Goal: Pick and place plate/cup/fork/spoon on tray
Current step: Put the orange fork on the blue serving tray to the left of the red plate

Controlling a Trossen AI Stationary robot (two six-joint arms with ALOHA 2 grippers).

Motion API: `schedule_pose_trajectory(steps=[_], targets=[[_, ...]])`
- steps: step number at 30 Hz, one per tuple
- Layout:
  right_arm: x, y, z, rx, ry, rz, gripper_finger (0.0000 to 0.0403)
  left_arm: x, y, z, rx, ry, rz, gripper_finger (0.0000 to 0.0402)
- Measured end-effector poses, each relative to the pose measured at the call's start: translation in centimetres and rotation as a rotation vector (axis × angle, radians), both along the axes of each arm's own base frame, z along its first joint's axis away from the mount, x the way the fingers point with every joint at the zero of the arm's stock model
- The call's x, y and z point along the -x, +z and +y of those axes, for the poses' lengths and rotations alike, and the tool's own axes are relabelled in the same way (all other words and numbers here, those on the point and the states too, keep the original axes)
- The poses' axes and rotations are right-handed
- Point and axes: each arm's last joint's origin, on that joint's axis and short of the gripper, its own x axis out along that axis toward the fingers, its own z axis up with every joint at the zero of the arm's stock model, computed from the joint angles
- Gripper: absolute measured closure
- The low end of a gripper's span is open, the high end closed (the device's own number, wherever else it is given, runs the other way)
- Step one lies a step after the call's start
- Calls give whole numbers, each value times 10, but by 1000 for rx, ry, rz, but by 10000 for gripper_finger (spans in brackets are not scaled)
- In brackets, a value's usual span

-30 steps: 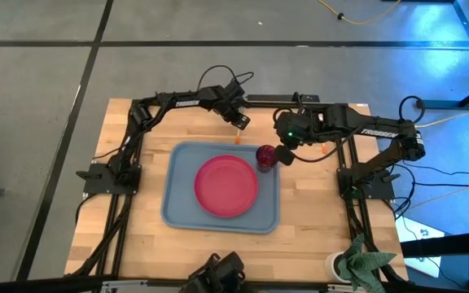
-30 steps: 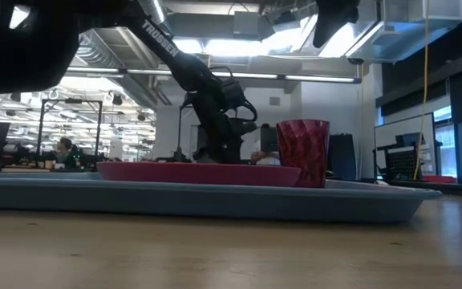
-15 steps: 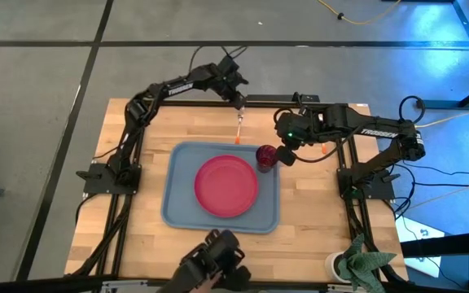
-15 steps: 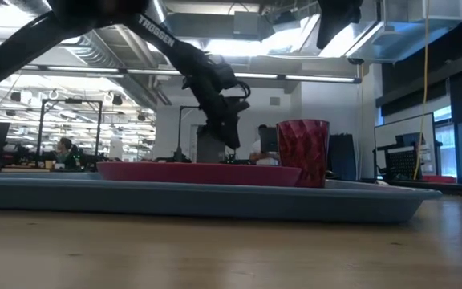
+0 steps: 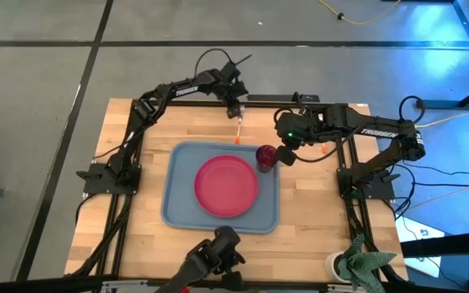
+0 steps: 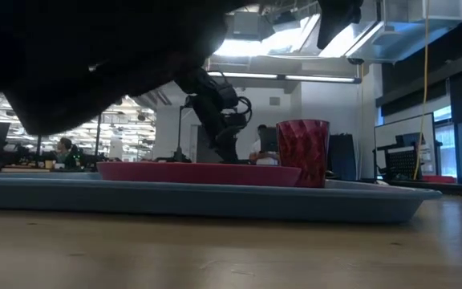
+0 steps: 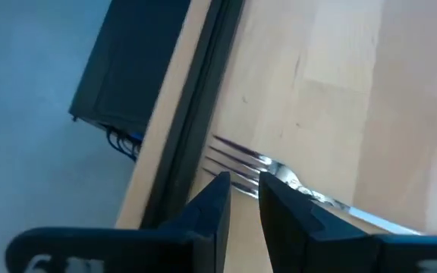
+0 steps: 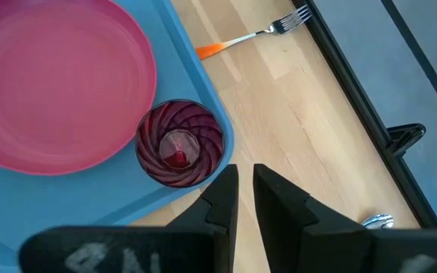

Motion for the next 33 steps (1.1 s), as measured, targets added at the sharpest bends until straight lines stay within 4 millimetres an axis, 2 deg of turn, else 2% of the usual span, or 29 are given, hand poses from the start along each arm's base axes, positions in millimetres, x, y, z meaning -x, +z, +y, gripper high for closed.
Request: schedule_pose_trajectory(steps=[12, 17, 33], targets=[[1, 0, -1, 23, -8, 10, 353, 2, -3, 2, -192, -227, 55, 339], [1, 0, -1, 24, -10, 12, 353, 3, -9, 1, -201, -227, 72, 339], [2, 0, -9, 19, -39, 11, 353, 1, -6, 5, -244, -216, 38, 339]])
